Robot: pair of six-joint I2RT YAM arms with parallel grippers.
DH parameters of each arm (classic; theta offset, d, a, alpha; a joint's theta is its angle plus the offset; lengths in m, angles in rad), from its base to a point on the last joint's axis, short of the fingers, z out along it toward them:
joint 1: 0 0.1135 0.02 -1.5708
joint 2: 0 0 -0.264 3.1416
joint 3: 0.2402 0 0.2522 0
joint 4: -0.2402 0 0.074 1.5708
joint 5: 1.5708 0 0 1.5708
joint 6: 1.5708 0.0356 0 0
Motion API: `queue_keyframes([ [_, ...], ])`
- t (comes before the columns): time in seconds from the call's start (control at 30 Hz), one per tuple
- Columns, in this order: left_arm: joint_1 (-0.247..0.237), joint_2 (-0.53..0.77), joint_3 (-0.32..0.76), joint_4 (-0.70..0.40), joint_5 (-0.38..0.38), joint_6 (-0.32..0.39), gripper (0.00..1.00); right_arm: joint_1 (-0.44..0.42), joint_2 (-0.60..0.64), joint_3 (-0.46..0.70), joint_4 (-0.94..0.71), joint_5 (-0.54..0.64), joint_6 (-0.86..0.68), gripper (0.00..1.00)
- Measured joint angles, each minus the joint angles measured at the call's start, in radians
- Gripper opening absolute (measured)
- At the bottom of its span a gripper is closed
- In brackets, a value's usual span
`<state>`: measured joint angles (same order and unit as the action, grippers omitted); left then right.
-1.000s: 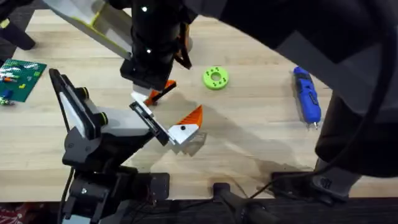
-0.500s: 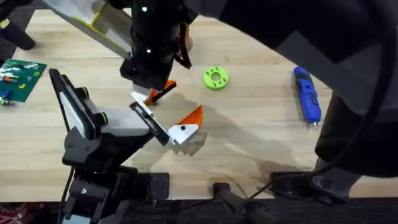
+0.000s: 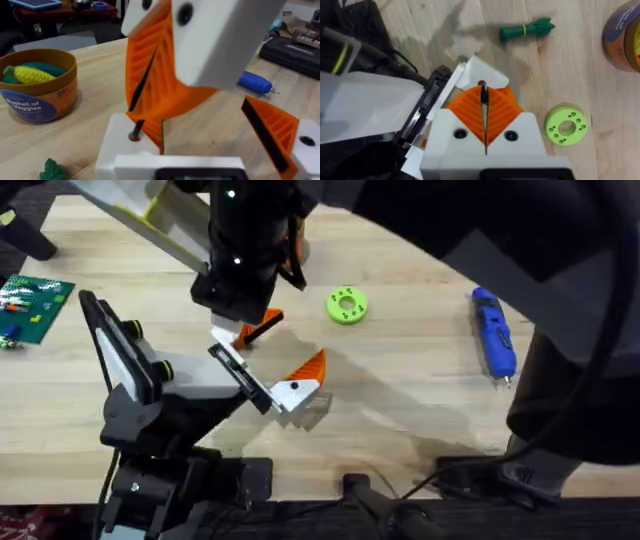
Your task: Pick up the gripper from the table and insert it into the empty holder that is missing its gripper. Then pick up a screw, insert it into the mounting hole, and use the screwdriver to tighten it. Finally, clean up the table by picking up the vegetable and placing it into the bucket.
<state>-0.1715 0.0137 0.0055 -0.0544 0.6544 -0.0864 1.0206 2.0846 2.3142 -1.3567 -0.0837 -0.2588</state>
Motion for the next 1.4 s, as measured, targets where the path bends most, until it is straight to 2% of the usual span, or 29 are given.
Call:
queue_keyframes([
  [1.4, 0.0, 0.0, 0.0, 0.0, 0.0, 0.0, 0.983, 0.0, 0.0, 0.0, -0.008, 0.0, 0.004, 0.013],
])
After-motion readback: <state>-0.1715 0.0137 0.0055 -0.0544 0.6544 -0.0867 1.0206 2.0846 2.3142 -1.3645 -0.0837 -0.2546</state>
